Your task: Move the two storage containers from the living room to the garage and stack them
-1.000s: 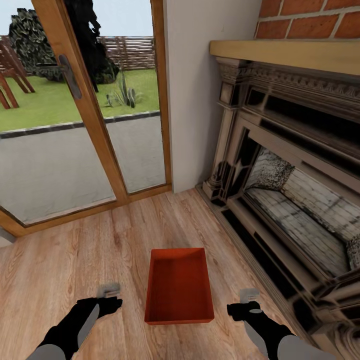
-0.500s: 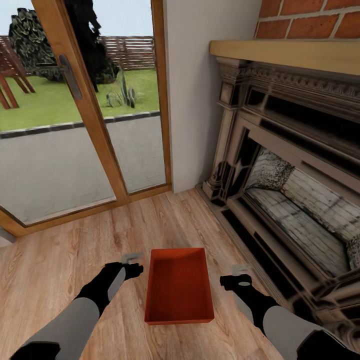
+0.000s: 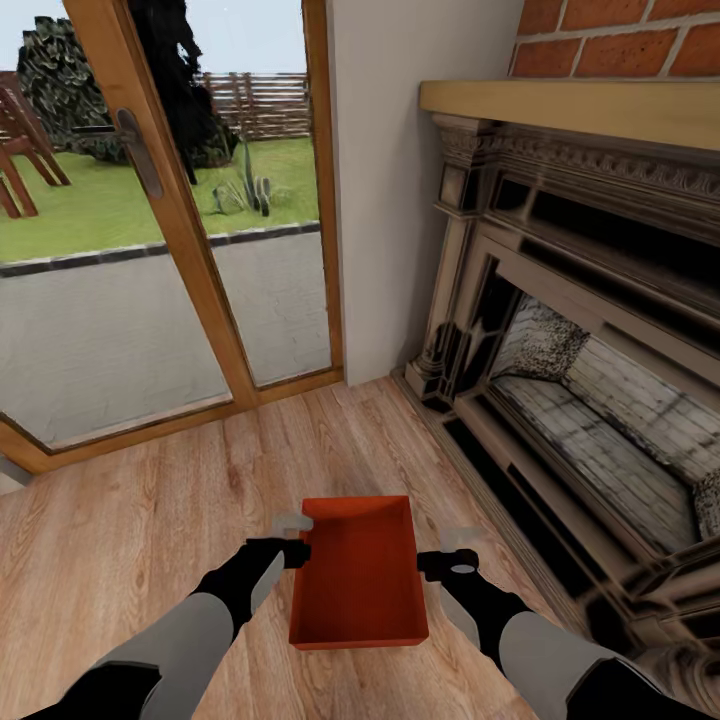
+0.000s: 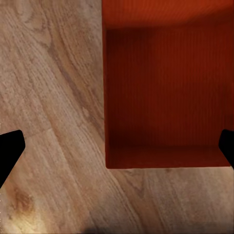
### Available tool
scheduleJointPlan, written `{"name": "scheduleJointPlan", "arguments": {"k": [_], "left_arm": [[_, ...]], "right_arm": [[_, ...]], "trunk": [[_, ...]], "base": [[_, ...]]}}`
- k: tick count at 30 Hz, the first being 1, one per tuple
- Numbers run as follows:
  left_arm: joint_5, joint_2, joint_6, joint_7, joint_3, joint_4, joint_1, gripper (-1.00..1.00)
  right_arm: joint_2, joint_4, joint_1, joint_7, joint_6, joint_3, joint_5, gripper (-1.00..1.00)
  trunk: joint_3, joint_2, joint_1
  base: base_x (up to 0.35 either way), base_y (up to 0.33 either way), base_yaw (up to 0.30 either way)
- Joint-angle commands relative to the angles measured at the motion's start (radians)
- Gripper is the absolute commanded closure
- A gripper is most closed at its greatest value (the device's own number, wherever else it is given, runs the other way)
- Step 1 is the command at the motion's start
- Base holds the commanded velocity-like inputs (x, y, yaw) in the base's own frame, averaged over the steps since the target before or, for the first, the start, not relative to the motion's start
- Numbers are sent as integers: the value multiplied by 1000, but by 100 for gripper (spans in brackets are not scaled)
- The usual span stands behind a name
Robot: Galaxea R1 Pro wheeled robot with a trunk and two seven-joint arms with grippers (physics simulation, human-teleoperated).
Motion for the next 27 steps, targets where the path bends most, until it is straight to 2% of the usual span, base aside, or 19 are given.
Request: {"name": "scheduleJointPlan", "arguments": {"k": [1, 2, 4, 7, 12, 16, 27], "left_arm": [[4, 0, 3, 5, -2, 0, 0, -100], [4, 1, -4, 7, -1, 3, 0, -100], [6, 3, -11, 8, 0, 6, 0, -100], [8, 3, -15, 8, 1, 6, 0, -100], [9, 4, -19, 8, 2, 4, 0, -100], [13, 6, -65, 8, 5, 2, 0, -100], [12, 7, -66, 8, 6, -5, 0, -100]], "right_arm": [[4, -1, -2, -9, 5, 8, -6, -100], [23, 9, -14, -16, 6, 8, -6, -100], [37, 18, -25, -22, 6, 8, -6, -100], [43, 21, -29, -24, 7, 8, -5, -100], [44, 14, -31, -22, 14, 8, -3, -100], [43, 10, -31, -14, 16, 9, 3, -100], [42, 9, -31, -12, 17, 10, 6, -100]], "trunk": [[-1, 0, 0], [-1, 0, 0], [-1, 0, 0], [-1, 0, 0], [-1, 0, 0], [-1, 0, 0], [-1, 0, 0]], "base": [[0, 0, 0], [0, 0, 0], [0, 0, 0], [0, 0, 0], [0, 0, 0], [0, 0, 0], [0, 0, 0]]}}
